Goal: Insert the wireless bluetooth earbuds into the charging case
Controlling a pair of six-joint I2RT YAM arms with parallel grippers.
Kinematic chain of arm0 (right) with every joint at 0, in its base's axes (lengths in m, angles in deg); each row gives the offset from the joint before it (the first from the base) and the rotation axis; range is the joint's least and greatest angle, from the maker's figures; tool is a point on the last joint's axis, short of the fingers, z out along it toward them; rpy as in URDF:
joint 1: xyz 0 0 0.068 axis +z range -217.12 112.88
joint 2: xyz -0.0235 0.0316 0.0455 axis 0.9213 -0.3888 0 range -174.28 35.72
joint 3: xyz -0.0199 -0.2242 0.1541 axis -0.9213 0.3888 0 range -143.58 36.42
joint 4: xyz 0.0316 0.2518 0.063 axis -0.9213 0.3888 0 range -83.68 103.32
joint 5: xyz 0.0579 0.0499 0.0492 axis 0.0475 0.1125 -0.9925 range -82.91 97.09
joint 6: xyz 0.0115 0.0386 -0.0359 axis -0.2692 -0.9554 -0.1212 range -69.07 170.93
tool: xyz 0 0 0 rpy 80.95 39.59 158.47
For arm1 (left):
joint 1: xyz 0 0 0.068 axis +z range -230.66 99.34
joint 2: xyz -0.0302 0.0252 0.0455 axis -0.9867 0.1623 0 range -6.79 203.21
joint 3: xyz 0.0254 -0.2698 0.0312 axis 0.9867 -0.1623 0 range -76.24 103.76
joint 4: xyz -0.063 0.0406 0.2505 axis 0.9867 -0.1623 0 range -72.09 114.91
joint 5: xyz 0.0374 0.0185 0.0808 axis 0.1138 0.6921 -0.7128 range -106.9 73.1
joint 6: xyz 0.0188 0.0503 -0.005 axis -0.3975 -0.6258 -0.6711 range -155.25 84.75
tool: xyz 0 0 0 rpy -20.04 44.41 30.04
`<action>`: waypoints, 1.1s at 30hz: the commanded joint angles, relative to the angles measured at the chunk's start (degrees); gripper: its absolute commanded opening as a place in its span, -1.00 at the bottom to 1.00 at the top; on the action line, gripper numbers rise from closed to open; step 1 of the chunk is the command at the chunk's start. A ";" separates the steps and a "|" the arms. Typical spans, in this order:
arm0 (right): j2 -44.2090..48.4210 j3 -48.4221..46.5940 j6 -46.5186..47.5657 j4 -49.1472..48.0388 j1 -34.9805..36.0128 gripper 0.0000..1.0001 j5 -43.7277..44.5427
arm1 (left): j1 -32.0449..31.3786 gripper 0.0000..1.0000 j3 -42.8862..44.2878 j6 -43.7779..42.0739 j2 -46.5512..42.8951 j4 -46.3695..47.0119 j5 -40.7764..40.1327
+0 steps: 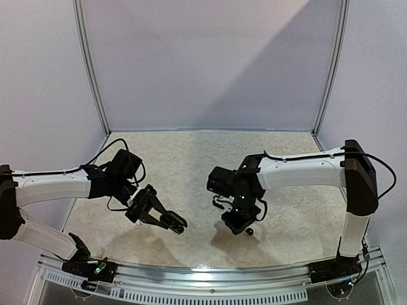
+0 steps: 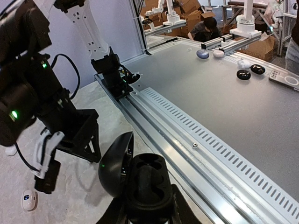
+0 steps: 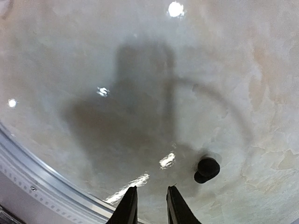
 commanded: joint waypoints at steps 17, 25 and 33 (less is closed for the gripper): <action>8.03 15.55 -1.81 -11.93 -8.07 -0.55 -0.49 | 0.49 -1.00 -0.48 -0.34 -2.67 -1.40 -1.12; 7.37 18.45 -3.41 -15.05 -8.05 -0.52 0.41 | 0.49 -1.00 -0.39 -0.40 -2.47 -1.21 -0.99; 7.43 20.58 -4.02 -16.96 -8.06 -0.56 -1.90 | 0.49 -1.00 -0.30 -0.25 -2.64 -1.34 -1.32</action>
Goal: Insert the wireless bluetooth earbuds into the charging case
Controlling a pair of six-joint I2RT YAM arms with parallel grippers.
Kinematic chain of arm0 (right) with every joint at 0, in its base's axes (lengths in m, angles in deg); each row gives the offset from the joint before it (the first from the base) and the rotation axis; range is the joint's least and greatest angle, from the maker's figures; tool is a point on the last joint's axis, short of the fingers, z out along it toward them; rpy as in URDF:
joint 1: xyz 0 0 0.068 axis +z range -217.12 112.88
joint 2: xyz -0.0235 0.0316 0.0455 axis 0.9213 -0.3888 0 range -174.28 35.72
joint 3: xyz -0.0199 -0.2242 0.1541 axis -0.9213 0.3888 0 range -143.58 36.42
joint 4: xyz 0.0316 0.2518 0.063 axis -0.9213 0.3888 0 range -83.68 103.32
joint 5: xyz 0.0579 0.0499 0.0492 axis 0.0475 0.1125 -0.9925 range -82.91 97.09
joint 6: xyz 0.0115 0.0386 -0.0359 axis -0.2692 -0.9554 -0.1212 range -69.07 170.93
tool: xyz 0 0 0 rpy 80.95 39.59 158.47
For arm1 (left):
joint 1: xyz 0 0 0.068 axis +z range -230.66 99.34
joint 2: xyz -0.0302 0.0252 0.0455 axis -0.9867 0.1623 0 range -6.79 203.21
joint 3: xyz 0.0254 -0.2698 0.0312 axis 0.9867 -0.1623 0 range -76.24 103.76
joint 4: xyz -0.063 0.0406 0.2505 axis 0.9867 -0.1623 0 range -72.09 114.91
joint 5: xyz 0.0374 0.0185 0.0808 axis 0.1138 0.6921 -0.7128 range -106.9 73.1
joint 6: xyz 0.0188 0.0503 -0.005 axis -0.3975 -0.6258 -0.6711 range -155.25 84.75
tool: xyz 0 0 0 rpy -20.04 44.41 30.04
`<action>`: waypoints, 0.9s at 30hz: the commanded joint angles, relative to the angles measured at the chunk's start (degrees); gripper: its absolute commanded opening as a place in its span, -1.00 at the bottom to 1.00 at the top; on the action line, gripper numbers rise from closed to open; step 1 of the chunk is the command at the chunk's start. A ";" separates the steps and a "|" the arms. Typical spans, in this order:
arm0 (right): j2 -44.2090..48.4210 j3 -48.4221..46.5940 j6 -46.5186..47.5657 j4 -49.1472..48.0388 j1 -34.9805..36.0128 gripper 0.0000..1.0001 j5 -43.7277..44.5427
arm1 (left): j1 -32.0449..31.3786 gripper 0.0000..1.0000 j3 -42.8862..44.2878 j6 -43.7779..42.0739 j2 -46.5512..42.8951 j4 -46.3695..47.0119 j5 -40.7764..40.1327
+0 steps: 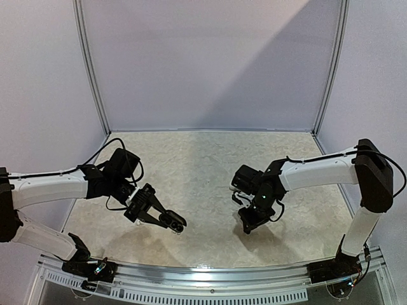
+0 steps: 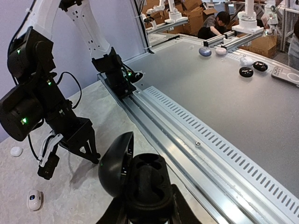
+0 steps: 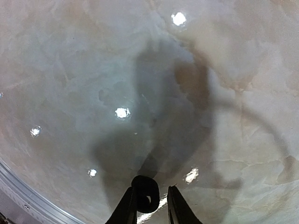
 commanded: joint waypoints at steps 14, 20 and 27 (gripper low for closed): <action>1.98 1.15 -1.13 1.58 0.34 -0.94 -1.44 | 0.58 -1.00 -0.13 -0.25 -0.95 -1.01 -0.38; 5.84 -6.22 1.15 5.66 0.33 -1.00 -0.58 | 0.60 -1.00 -0.42 8.83 -0.73 3.73 -2.07; 16.11 -16.73 8.85 0.36 2.80 -1.00 1.12 | 0.60 -1.00 -1.96 31.57 -0.43 21.15 -6.78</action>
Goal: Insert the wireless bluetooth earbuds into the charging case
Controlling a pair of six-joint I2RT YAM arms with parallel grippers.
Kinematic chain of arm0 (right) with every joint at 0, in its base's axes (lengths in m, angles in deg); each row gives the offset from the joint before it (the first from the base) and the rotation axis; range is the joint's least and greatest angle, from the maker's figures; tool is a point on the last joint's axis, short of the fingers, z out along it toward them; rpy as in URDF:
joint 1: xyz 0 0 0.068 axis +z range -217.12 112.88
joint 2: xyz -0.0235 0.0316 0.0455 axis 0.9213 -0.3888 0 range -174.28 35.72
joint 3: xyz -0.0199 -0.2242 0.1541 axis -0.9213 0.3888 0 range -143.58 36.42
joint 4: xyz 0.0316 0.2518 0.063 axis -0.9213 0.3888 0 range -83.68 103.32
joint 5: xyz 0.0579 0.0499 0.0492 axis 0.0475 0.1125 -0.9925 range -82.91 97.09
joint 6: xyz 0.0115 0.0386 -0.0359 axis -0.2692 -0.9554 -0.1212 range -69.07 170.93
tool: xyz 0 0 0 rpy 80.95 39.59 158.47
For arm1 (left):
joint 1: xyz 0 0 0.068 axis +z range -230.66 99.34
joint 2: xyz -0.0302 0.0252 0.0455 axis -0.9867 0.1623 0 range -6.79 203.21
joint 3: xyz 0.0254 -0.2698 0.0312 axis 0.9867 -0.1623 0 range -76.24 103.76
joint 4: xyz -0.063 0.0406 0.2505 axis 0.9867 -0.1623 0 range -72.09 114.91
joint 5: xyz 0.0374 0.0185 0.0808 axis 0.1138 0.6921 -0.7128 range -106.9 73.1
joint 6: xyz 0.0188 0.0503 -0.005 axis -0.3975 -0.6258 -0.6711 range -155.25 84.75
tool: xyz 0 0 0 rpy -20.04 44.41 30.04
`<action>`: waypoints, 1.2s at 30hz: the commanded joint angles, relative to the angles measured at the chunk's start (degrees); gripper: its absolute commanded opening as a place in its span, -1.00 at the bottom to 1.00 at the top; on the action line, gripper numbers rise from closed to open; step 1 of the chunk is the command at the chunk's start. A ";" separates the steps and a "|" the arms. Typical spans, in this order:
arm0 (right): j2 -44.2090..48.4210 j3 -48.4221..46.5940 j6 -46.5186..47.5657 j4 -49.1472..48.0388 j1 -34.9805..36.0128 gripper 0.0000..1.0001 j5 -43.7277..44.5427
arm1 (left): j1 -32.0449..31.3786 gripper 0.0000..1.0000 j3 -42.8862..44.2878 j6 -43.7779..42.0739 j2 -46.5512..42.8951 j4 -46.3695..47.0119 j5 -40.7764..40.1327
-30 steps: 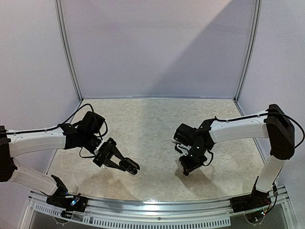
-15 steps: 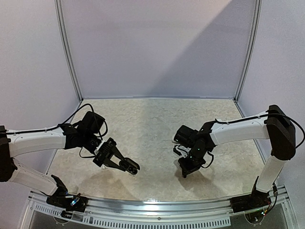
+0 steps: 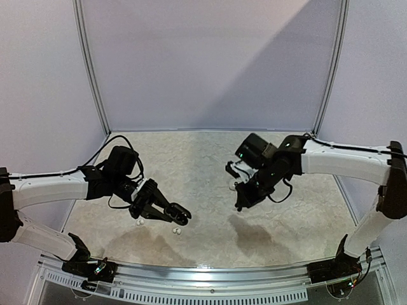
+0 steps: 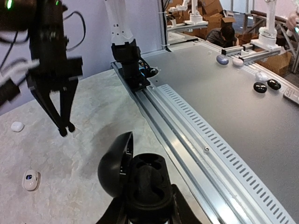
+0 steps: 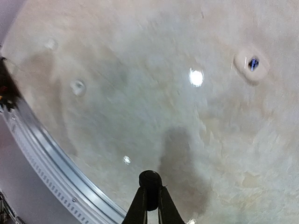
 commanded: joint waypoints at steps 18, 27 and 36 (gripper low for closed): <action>-3.31 -22.34 33.76 -4.47 14.42 -1.00 -0.83 | 0.54 -1.00 -2.50 28.34 -1.26 22.28 -8.04; -5.64 -22.36 37.17 -3.42 14.40 -1.00 1.24 | 0.54 -1.00 -3.26 29.92 -1.03 24.91 -8.45; -7.72 -23.18 39.68 -2.76 14.40 -1.00 4.73 | 0.54 -1.00 -3.75 32.58 -0.56 29.18 -8.02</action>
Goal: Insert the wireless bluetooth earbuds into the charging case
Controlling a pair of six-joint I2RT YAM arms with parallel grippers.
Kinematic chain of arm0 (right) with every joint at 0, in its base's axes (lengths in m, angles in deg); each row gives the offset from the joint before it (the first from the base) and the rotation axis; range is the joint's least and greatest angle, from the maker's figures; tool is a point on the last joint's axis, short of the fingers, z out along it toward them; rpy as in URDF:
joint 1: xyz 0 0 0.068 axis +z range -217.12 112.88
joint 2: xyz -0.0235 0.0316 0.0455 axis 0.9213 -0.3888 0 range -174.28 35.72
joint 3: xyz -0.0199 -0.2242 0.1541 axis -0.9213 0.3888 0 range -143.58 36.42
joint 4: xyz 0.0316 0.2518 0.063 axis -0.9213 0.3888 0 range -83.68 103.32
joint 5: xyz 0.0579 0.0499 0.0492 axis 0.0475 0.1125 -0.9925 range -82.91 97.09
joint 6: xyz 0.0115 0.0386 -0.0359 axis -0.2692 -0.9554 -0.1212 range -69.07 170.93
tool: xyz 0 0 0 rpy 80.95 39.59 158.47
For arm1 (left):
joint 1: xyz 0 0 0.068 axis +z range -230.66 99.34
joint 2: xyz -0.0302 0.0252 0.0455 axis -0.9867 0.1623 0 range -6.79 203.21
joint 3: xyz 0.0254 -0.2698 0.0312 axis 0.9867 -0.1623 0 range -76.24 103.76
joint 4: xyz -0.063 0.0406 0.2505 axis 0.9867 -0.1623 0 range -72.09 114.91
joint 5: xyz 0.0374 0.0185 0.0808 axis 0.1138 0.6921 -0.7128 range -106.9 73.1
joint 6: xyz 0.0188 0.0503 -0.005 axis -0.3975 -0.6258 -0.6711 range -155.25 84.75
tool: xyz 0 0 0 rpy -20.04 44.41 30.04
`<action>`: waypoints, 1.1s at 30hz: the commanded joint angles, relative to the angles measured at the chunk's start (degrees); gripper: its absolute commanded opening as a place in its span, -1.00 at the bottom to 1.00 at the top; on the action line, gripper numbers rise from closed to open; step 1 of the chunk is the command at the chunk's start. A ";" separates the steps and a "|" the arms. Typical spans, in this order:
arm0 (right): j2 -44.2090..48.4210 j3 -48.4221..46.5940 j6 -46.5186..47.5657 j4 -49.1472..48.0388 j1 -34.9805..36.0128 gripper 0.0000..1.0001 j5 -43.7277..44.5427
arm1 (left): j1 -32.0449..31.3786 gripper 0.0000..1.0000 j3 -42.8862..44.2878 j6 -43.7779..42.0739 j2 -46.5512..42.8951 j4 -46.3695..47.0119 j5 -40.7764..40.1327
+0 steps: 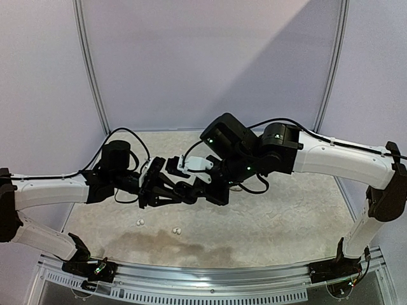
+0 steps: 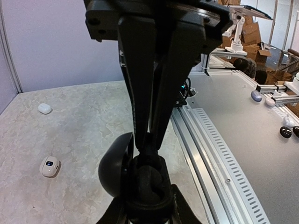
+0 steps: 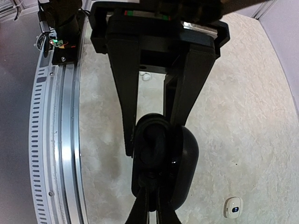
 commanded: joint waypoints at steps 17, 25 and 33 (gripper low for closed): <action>-2.40 -1.57 3.98 2.12 0.73 -0.59 6.94 | 0.60 -1.00 -1.97 6.42 0.05 10.22 1.29; 0.66 -1.60 1.79 0.74 0.74 -0.50 10.24 | 0.60 -1.00 -1.91 5.87 0.01 8.23 1.14; 9.15 0.42 -3.28 -4.05 0.67 -0.35 8.59 | 0.60 -1.00 -2.00 5.41 -0.25 5.25 -1.67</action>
